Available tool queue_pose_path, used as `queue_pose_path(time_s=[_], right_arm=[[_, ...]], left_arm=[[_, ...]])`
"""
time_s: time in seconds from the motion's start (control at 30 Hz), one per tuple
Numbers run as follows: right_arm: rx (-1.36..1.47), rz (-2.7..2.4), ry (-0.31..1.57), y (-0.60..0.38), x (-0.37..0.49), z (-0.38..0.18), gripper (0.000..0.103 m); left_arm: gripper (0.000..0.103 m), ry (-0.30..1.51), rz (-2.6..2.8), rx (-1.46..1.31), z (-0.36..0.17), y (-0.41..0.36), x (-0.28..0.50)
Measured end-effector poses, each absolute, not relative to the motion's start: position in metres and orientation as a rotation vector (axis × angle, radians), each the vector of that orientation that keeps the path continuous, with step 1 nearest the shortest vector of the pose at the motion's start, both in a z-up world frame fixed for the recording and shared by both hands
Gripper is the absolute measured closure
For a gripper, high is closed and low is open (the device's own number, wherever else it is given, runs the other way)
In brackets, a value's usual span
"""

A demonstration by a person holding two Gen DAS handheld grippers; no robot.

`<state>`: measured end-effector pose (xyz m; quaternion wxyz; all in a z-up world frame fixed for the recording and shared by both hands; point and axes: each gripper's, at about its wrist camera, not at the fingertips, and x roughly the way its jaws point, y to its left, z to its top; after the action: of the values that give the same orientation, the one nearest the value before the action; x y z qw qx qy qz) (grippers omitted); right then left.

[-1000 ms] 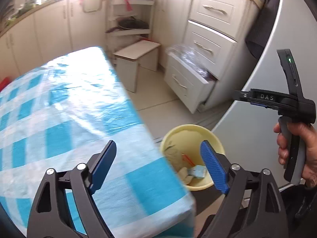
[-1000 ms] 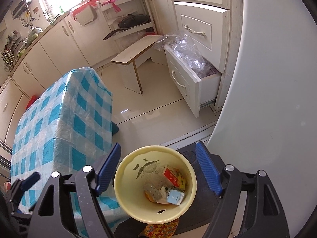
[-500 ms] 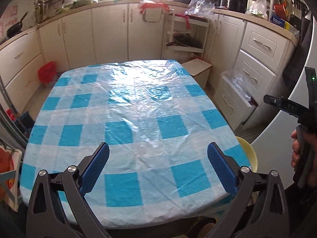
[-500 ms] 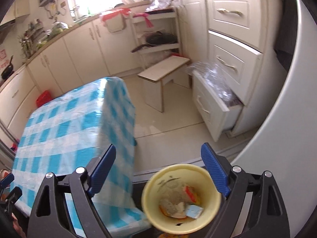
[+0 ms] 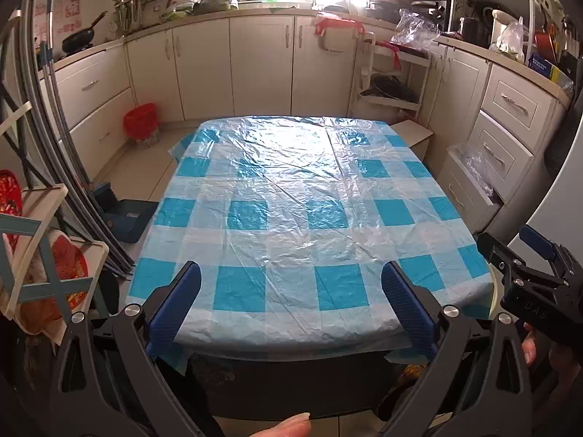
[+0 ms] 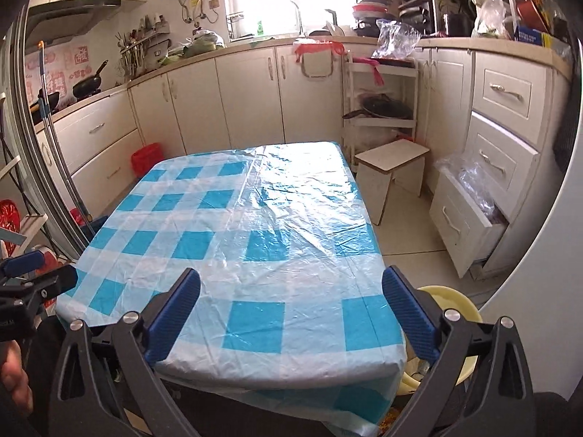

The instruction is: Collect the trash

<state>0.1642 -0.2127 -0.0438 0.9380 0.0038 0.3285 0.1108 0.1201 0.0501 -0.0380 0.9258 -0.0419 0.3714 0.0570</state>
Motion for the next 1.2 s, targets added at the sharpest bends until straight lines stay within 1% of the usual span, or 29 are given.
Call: queue_pose_path(time_s=[0.1,0.2,0.4,0.63,0.73,0.9,1.0,1.2], right_arm=[[0.047,0.227,0.683,-0.209,0.147,-0.032,0.007],[0.007,0.243,0.687,-0.198,0.129,-0.017,0.007],[0.005,0.254,0.659,-0.195,0.104,0.017,0.007],[-0.004,0.146,0.632,-0.197,0.074,0.042,0.007],[0.018,0.103,0.619,-0.202,0.052,0.044,0.007],[0.090,0.110,0.607,-0.203,0.015,0.029,0.007],[0.067,0.104,0.612,-0.199,0.010,0.024,0.007],[0.085,0.098,0.583,-0.204,0.004,0.030,0.007]], left_arm=[[0.008,0.734,0.107,-0.087,-0.026,0.052,0.099],[0.008,0.710,0.092,-0.069,-0.016,0.050,0.082],[0.008,0.694,0.109,-0.051,0.003,0.047,0.061],[0.008,0.654,0.081,-0.063,0.025,0.049,0.039],[0.008,0.651,0.063,-0.080,0.030,0.048,0.030],[0.008,0.630,0.070,-0.039,0.029,0.037,0.015],[0.008,0.624,0.069,-0.038,0.029,0.032,0.009],[0.008,0.592,0.063,-0.007,0.037,0.023,0.001]])
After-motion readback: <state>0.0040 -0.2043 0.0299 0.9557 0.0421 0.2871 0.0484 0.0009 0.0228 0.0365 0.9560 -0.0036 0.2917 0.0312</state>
